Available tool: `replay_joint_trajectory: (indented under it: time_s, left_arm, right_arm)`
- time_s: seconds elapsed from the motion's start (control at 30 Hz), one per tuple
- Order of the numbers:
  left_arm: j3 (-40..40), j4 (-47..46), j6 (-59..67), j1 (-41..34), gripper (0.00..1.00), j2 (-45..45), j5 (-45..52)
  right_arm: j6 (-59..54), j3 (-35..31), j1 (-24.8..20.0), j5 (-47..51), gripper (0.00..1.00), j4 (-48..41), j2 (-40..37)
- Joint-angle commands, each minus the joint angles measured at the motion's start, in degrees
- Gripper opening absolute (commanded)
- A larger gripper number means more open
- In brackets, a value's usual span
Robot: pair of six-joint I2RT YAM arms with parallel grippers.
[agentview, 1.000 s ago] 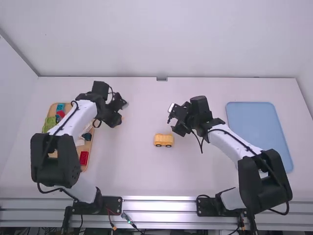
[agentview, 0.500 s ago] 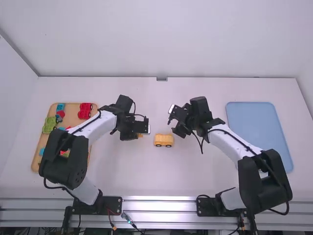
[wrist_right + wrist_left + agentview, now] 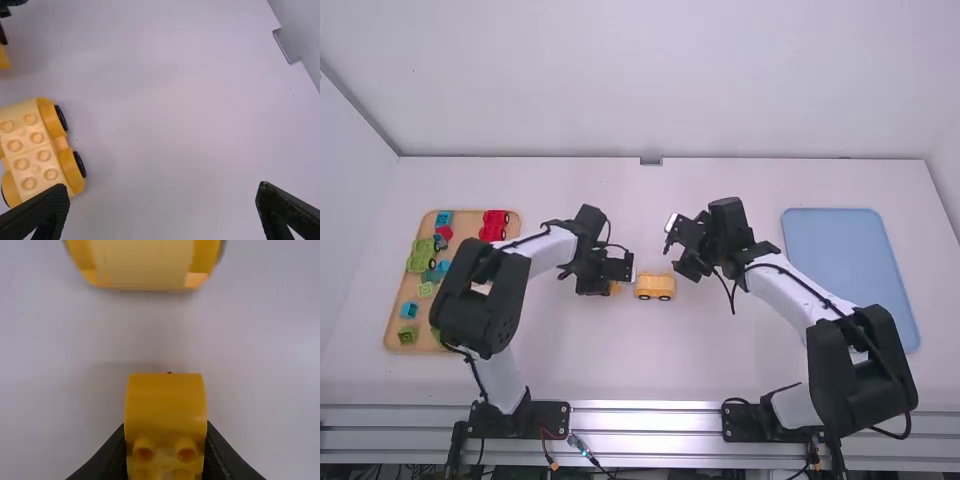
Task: Assemble lego blocks to make yellow taxi
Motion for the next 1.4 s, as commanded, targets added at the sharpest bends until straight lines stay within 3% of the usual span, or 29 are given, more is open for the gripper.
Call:
replay_joint_trajectory:
  time_s: [0.0, 0.07, 0.13, 0.2, 0.23, 0.43, 0.6, 0.77, 1.03, 1.13, 1.27, 1.37]
  left_arm:
    - [1.0, 0.7, -2.8, 0.0, 0.02, 1.6, -0.2]
    - [1.0, 0.8, -3.4, -0.3, 0.15, 1.8, -0.6]
    - [1.1, 0.8, -2.6, -0.1, 0.57, 1.8, -0.4]
    - [1.1, 1.0, -2.6, -0.2, 0.9, 1.8, -0.5]
    - [1.1, 1.0, -2.6, -0.3, 0.99, 1.8, -0.6]
    - [2.2, 1.0, -6.6, -0.3, 0.99, 1.8, -1.7]
    - [2.2, 2.5, -16.3, 0.0, 0.99, 1.8, -12.7]
    - [2.2, 4.7, -16.5, 0.2, 0.99, 1.8, -11.8]
    - [2.0, 4.0, 4.8, 4.2, 0.99, 1.8, 13.3]
    - [1.2, 5.1, 7.1, 6.8, 0.99, 1.8, 19.9]
    - [-3.1, 12.6, 6.6, 12.2, 1.0, 2.3, 33.3]
    - [-6.7, 19.1, 3.0, 14.4, 0.99, 3.0, 36.8]
  right_arm:
    - [0.4, 0.8, -0.2, 0.1, 0.99, -0.3, -0.6]
    - [0.4, 0.8, -0.2, 0.1, 0.99, -0.5, -0.6]
    - [0.4, 0.8, -0.2, 0.1, 0.99, -0.6, -0.6]
    - [0.4, 0.8, -0.2, 0.1, 0.99, -0.7, -0.6]
    - [0.3, 0.8, -0.2, 0.1, 0.99, -0.7, -0.6]
    - [0.3, 0.8, -0.2, 0.1, 0.99, -0.7, -0.6]
    - [0.2, 0.8, -0.2, 0.1, 0.99, -0.5, -0.6]
    - [-0.3, 0.8, -0.2, 0.1, 0.99, 0.0, -0.6]
    - [-0.1, 0.8, -0.2, 0.1, 0.99, -0.3, -0.6]
    - [0.0, 0.8, -0.2, 0.1, 0.99, -0.5, -0.6]
    - [-0.1, 0.8, -0.2, -0.1, 0.99, -0.5, -0.6]
    - [0.0, 0.8, -0.2, -0.1, 0.99, -0.5, -0.6]
